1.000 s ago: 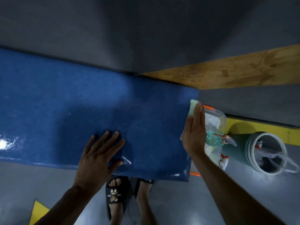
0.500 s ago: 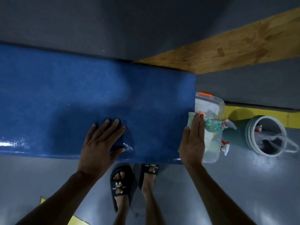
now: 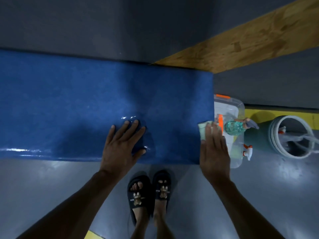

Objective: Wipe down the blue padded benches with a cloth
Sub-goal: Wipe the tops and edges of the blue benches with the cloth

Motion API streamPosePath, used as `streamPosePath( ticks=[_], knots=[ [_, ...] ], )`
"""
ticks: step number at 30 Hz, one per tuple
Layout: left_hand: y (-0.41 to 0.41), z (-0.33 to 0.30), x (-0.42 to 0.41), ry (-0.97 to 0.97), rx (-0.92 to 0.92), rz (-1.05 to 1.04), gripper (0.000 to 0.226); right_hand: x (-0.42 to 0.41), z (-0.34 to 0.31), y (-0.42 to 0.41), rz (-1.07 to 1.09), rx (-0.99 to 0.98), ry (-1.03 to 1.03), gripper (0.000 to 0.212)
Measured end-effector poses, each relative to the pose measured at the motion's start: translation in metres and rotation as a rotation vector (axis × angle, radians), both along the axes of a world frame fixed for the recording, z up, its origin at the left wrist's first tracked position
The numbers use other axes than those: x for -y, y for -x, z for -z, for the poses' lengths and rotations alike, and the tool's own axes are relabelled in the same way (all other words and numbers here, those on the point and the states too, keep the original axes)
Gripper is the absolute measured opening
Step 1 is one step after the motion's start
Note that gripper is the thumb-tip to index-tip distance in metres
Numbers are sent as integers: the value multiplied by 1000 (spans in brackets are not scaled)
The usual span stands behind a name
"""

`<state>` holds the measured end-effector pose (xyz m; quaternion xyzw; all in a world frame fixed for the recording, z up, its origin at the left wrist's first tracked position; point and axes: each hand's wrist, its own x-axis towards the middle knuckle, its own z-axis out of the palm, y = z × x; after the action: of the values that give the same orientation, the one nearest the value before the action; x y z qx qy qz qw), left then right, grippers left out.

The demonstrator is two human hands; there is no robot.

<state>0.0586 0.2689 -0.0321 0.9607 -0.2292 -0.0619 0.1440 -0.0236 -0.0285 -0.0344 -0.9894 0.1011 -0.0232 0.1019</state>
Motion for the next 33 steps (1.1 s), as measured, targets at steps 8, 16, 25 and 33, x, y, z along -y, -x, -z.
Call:
streamPosePath(
  ticks=[8,16,25,33],
  knots=[
    [1,4,0,-19,24,-2,69,-118,3,-25,153,28,-86,52],
    [-2,-13,-3,-152,38,108,68,-46,-5,-15,-233,-19,-4,52],
    [3,-29,-39,-179,47,14,55,-45,-3,-12,258,19,-124,52],
    [15,-21,-72,-189,-31,-14,55,-176,-10,-34,70,-90,-106,57]
  ],
)
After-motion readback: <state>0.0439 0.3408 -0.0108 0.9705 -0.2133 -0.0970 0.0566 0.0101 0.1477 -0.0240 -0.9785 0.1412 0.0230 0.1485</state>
